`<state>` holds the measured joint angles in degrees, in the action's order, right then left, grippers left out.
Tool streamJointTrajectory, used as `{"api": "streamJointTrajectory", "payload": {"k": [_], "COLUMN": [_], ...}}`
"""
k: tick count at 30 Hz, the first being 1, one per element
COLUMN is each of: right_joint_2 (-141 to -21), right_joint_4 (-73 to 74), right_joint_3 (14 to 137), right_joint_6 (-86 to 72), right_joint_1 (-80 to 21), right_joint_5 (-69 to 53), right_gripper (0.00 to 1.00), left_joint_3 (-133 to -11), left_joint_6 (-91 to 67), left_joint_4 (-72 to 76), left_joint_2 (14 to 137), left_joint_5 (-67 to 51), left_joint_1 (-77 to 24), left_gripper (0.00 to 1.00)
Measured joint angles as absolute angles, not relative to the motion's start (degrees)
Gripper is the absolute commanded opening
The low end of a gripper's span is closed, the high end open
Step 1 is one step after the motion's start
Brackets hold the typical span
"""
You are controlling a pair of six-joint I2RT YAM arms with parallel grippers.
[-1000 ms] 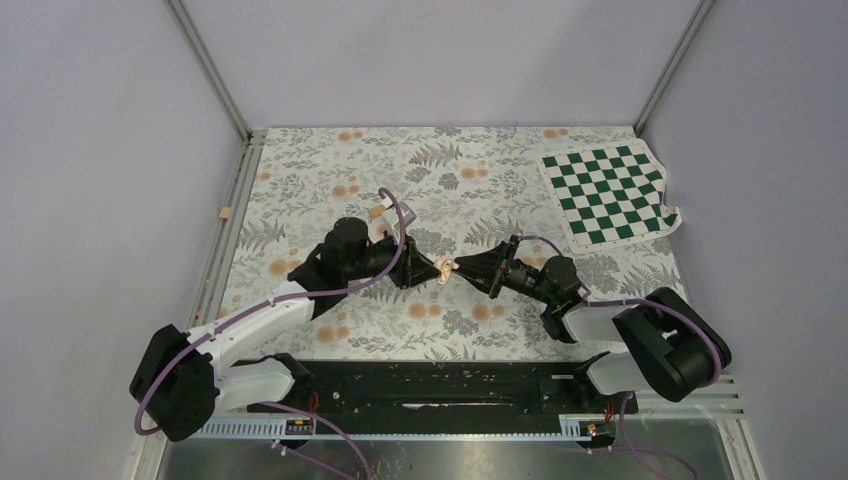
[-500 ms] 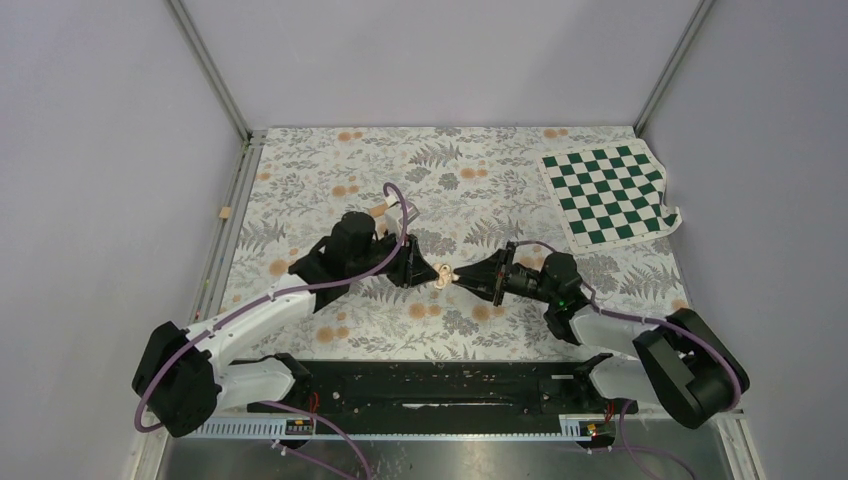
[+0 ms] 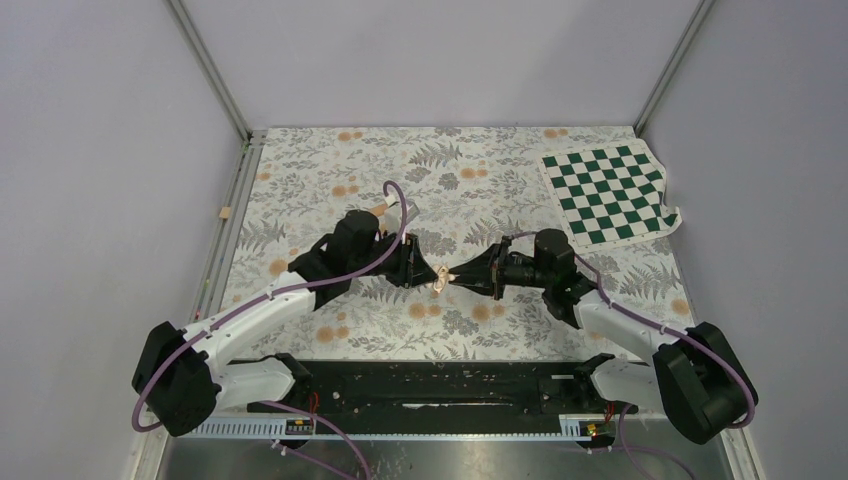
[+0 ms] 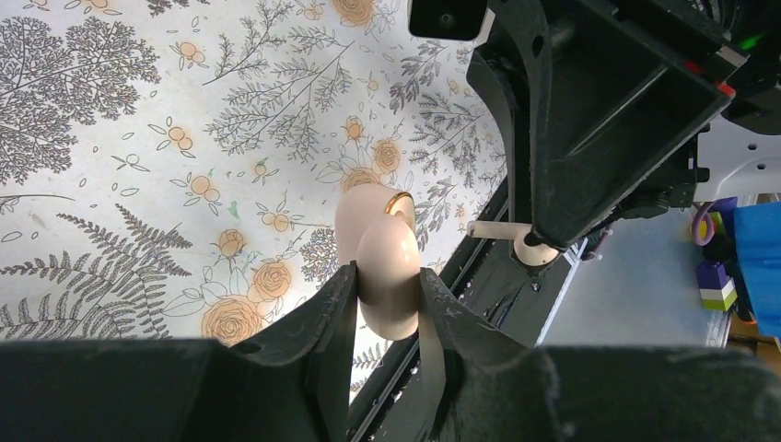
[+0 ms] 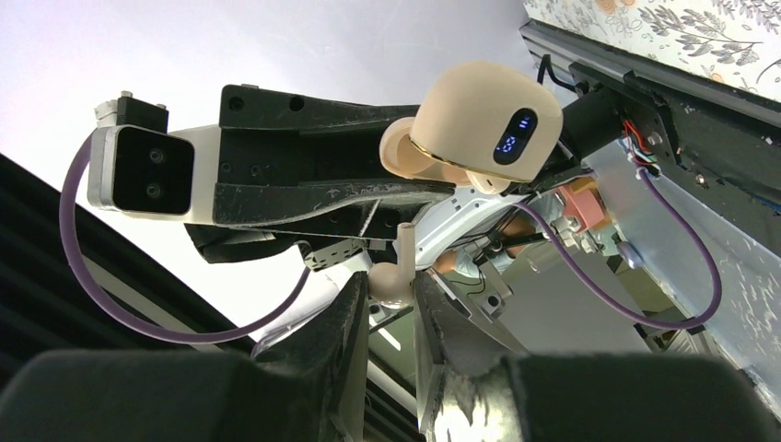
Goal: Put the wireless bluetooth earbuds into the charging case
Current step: Place the earbud in the charging case.
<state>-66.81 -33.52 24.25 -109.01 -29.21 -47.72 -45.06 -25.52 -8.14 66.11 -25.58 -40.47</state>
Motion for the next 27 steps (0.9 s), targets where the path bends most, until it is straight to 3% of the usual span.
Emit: {"api": "streamJointTrajectory", "payload": {"k": [27], "right_joint_2": [-72.62], "right_joint_4": [-25.19], "right_joint_3": [28.45], "right_joint_6": [-102.61], "right_joint_1": [-29.19], "right_joint_5": [-48.99], "right_gripper": [0.0], "left_joint_3": [-46.92], "left_joint_6": [-25.5], "left_joint_4": [-10.96], "left_joint_2": [67.0], "left_joint_5": [-25.06], "left_joint_1": [-41.5], "left_gripper": [0.0]}}
